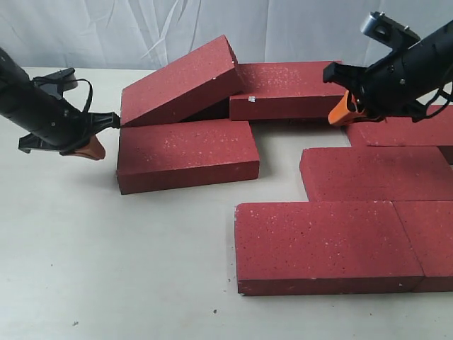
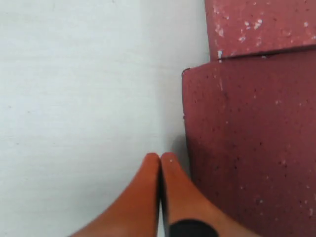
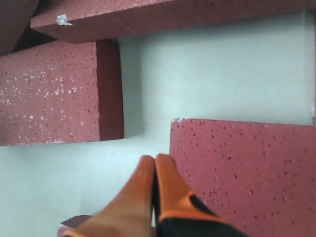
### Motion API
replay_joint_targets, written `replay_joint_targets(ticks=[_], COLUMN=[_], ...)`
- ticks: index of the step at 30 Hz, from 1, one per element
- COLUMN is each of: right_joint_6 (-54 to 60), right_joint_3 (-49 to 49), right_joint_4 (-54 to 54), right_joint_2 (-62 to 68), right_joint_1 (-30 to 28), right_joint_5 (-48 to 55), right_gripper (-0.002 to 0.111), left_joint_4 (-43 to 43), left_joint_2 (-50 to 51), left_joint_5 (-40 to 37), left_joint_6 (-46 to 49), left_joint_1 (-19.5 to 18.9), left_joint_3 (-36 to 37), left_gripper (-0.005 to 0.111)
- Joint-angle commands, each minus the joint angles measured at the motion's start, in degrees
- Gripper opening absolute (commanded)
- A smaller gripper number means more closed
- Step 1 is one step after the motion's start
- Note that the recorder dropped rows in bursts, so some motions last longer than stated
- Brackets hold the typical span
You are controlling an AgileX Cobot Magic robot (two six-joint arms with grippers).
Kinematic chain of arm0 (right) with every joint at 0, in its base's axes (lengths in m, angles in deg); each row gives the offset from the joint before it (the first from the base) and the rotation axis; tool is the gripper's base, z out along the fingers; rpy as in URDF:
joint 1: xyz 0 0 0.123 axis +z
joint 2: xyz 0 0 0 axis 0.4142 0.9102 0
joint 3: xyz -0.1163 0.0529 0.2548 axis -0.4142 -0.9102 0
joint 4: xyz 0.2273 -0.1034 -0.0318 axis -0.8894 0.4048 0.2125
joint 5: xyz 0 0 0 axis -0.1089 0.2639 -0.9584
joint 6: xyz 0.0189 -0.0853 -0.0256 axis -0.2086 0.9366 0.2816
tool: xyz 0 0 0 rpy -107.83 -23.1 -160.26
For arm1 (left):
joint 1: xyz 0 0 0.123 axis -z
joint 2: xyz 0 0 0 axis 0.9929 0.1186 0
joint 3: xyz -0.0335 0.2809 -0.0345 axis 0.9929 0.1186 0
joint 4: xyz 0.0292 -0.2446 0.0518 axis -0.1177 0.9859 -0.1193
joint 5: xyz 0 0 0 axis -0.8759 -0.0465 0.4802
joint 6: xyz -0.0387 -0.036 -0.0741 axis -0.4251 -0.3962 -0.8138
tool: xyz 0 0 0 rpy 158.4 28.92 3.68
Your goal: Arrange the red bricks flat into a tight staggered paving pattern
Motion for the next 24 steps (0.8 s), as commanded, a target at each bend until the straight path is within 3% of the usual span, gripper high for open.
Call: replay_joint_targets(ticks=[1,13,24], right_joint_6=[1.1,-1.3,-3.8], right_joint_3=[4.2,18.1,19.1], right_joint_4=[-1.3,2.7,4.6], right_joint_2=[4.3,17.3,20.8], right_joint_1=[1.5,8.0,8.0], right_joint_5=[0.0,-0.3,-10.5], right_gripper=[-0.001,-0.001,-0.001], left_joint_4=[-0.3,-0.1,1.4], left_joint_2=[-0.8,-0.8,-0.8], left_joint_5=[-1.0,-1.1,0.4], left_joint_6=[0.0,0.0,0.0], left_joint_1=[-0.7,-0.8,-0.7], left_joint_3=[-0.4,-0.4,-0.4], left_gripper=[0.0,0.0,0.0])
